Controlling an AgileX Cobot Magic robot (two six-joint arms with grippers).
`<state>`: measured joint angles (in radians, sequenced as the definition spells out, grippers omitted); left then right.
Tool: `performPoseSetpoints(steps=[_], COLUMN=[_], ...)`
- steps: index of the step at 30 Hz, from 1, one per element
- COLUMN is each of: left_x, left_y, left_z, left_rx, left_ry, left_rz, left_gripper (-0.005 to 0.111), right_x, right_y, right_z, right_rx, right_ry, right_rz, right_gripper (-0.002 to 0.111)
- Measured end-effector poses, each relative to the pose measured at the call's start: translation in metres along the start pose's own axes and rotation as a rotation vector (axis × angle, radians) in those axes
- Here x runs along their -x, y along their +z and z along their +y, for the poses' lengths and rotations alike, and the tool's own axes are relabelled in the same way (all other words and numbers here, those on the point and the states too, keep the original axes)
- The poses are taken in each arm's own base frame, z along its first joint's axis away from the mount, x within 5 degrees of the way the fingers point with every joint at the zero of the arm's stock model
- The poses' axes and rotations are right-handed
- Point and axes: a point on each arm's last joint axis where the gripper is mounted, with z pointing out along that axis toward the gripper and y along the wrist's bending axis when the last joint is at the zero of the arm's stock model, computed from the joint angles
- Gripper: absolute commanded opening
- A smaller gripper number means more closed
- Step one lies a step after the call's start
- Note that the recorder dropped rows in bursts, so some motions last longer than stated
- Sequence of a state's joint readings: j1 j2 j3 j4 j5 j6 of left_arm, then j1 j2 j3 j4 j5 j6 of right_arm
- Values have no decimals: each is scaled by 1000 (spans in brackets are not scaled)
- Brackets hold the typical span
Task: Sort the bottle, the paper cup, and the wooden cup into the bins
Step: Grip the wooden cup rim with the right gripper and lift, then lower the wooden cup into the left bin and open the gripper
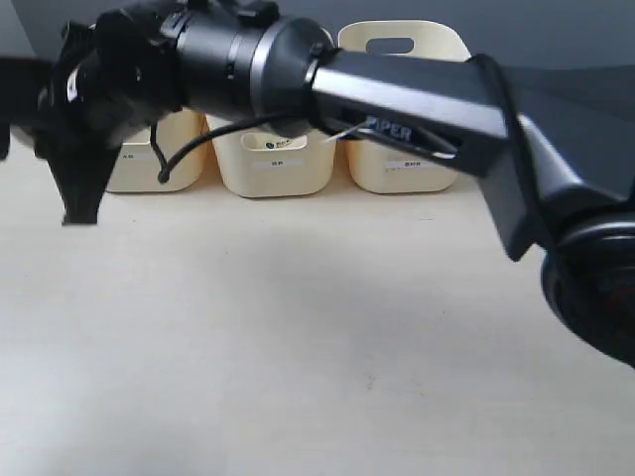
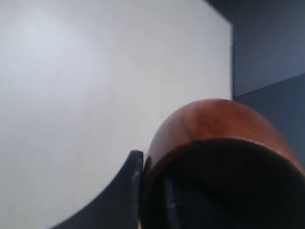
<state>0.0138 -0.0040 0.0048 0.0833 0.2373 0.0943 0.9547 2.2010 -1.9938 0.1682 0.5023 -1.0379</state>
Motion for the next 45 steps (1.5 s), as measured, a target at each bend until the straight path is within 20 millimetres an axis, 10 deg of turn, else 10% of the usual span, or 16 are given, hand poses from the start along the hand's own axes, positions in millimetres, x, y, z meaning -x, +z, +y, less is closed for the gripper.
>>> performPoseSetpoints(steps=[13, 45], left_x=[0, 0], left_y=[0, 0], left_z=[0, 0], left_rx=[0, 0], left_ry=[0, 0], left_rz=[0, 0], left_gripper=[0, 0], right_x=[-36, -126], right_y=[-42, 79], right_z=[-107, -78], right_rx=[-319, -223], right_ry=[450, 552], right_rz=[-111, 2], right_gripper=[-1, -1])
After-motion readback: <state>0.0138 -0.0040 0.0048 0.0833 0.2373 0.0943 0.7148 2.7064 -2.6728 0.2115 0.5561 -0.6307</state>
